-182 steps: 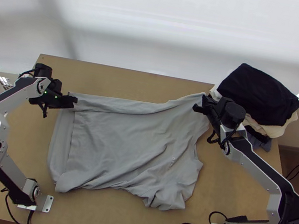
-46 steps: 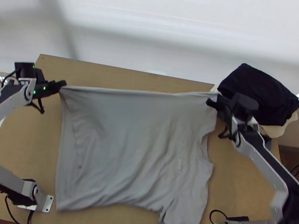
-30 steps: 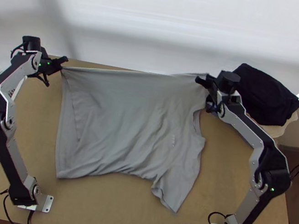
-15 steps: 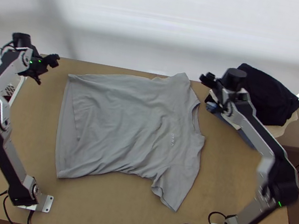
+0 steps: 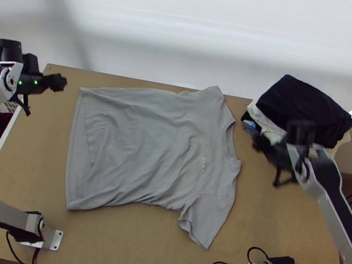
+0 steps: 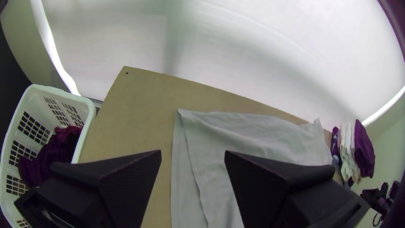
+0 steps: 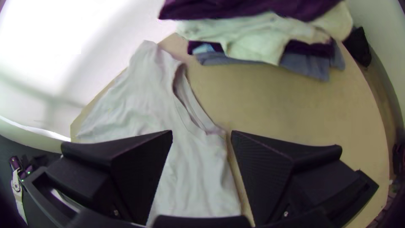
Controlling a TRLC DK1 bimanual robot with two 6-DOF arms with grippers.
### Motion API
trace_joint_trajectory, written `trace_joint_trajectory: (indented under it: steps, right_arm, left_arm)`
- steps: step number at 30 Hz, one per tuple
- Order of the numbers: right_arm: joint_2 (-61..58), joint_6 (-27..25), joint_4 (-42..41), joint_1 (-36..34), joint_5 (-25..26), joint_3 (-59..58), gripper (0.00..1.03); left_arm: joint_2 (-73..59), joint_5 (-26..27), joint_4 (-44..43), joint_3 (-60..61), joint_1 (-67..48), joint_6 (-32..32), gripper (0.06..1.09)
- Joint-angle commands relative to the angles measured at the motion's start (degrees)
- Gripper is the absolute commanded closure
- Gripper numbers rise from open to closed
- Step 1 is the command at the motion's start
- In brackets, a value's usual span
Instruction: Fold the t-shirt
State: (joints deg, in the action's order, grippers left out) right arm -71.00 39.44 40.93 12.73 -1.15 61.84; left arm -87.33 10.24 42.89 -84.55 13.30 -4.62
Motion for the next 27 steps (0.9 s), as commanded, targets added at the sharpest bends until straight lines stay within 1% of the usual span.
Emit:
trace_joint_trajectory:
  steps: [1,2,3,4,7,9,12,13,17,20,24,27]
  right_arm:
    - [7.4,1.5,1.1,-1.2,-0.9,-8.5,0.37]
    - [9.0,1.7,1.7,-2.4,-1.2,-11.0,0.37]
    - [10.4,1.7,1.9,-3.3,-2.7,-13.1,0.37]
    - [11.6,1.6,2.1,-3.7,-4.0,-14.6,0.37]
    - [14.5,1.3,3.3,-3.7,-5.8,-17.9,0.37]
    - [15.2,0.8,3.9,-3.3,-6.9,-19.7,0.37]
    - [14.9,0.8,5.0,-3.0,-8.3,-22.2,0.37]
    - [14.8,0.8,5.1,-2.7,-8.4,-22.9,0.37]
    - [14.2,0.8,5.8,-1.5,-9.7,-25.5,0.37]
    - [12.2,0.8,5.7,1.1,-10.5,-27.2,0.38]
    - [9.6,1.3,3.8,5.3,-10.7,-28.0,0.48]
    - [7.0,1.2,1.2,6.8,-10.8,-28.0,0.48]
  left_arm:
    - [4.1,-0.1,5.2,2.0,-1.9,4.5,0.34]
    - [4.7,-0.1,7.9,2.1,-2.7,5.3,0.34]
    - [5.7,-0.1,10.2,2.5,-3.3,6.1,0.34]
    - [7.0,-0.2,11.8,3.4,-4.4,6.8,0.34]
    - [12.4,-0.9,15.8,8.4,-8.0,11.0,0.34]
    - [15.9,-3.6,19.2,11.8,-11.8,13.6,0.34]
    - [20.3,-7.5,21.1,17.0,-16.3,15.4,0.34]
    - [21.2,-8.0,22.3,18.3,-17.4,15.8,0.34]
    - [24.4,-8.0,26.7,20.8,-19.6,17.5,0.34]
    - [26.1,-8.0,28.6,21.7,-20.2,18.9,0.34]
    - [27.3,-8.0,29.4,21.8,-21.0,19.0,0.34]
    - [27.8,-8.0,30.1,22.1,-21.1,19.7,0.34]
